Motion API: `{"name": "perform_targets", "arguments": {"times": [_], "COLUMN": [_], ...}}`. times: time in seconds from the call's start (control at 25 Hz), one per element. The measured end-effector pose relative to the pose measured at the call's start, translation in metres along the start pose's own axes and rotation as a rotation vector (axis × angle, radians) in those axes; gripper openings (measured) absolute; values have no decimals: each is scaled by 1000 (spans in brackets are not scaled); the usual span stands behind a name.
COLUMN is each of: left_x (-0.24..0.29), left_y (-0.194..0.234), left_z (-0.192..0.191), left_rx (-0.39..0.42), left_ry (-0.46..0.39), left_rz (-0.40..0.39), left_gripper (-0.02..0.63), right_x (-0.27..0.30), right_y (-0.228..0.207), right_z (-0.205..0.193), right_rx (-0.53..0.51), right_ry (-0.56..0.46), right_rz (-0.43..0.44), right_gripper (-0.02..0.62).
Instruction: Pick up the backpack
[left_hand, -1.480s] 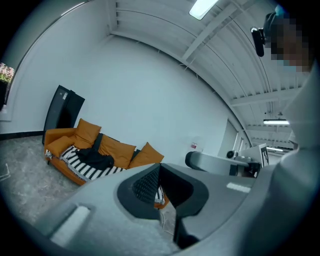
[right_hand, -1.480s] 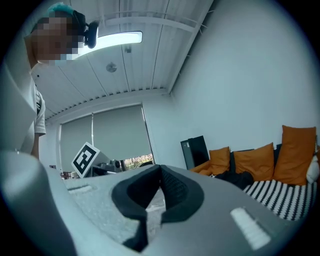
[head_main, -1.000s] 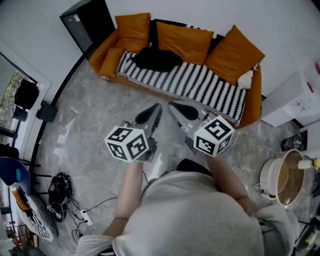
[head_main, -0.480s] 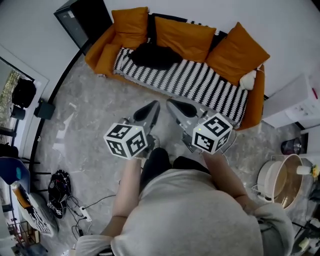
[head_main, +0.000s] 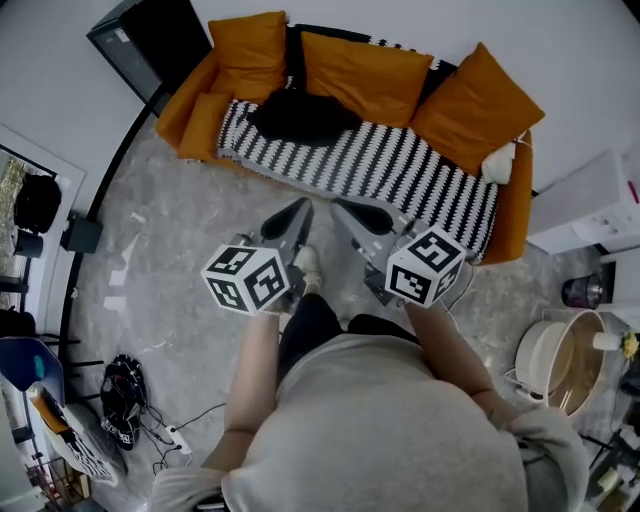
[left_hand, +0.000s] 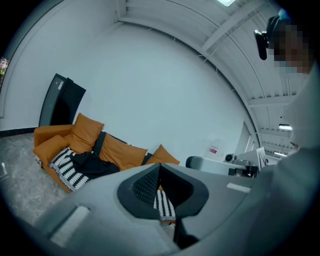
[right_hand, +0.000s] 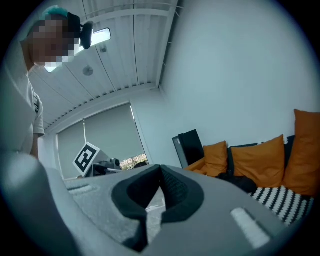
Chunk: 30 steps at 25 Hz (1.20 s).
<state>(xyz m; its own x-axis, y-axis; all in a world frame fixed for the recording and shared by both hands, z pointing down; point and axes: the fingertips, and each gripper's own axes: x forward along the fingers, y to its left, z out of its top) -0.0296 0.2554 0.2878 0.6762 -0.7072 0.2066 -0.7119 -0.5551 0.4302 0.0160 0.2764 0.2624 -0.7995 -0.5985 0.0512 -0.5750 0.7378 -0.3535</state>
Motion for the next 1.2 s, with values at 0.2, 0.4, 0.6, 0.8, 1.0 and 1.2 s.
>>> {"name": "perform_targets", "arguments": {"times": [0.2, 0.4, 0.6, 0.8, 1.0, 1.2], "left_x": [46, 87, 121, 146, 163, 173], "left_y": [40, 87, 144, 189, 211, 216], "left_z": [19, 55, 82, 110, 113, 119], "left_rx": [-13, -11, -9, 6, 62, 15], "left_ry": [36, 69, 114, 133, 168, 153], "left_rz": [-48, -101, -120, -146, -157, -198], "left_gripper": [8, 8, 8, 8, 8, 8], "right_x": [50, 113, 168, 216, 239, 241], "right_y": [-43, -81, -120, -145, -165, -187], "right_z": [16, 40, 54, 69, 71, 69], "right_rx": [4, 6, 19, 14, 23, 43], "right_ry": [1, -11, -5, -26, -36, -31], "right_rz": [-21, -50, -84, -106, -139, -201], "right_gripper": [3, 3, 3, 3, 3, 3]}}
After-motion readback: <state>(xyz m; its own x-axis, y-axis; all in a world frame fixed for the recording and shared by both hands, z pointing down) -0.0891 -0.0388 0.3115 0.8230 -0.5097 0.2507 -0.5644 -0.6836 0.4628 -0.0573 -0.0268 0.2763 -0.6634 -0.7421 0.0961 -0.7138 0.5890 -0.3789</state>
